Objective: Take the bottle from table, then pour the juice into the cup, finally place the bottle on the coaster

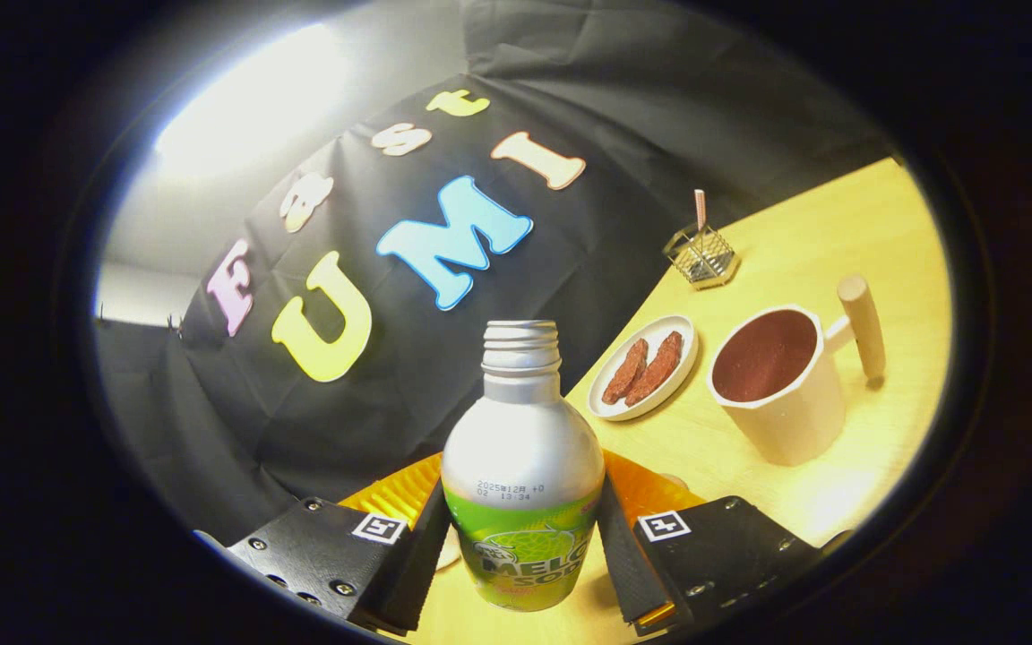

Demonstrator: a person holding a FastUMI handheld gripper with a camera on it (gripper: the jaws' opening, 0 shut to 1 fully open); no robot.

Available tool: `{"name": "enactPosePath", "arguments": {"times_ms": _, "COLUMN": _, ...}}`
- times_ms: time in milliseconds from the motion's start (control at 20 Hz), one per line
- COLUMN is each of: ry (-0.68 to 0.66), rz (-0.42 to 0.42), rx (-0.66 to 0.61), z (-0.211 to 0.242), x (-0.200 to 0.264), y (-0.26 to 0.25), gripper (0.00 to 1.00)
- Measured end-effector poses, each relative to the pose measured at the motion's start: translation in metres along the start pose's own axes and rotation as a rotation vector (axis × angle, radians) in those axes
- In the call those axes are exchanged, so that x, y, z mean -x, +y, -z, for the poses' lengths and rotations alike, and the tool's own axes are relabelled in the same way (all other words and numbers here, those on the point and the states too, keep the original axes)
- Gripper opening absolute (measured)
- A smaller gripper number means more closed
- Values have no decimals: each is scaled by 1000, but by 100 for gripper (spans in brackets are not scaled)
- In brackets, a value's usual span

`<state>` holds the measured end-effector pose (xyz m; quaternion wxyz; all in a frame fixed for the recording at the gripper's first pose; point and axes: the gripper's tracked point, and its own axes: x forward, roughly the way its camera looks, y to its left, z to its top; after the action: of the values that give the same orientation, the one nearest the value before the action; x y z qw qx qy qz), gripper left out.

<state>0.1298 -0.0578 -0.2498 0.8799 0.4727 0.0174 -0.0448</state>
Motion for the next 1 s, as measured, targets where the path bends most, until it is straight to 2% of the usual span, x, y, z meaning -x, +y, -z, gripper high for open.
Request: {"name": "enactPosePath", "arguments": {"times_ms": 1000, "ry": 2, "rz": -55, "rx": -472, "z": -13, "x": -6, "y": -7, "gripper": 79}}
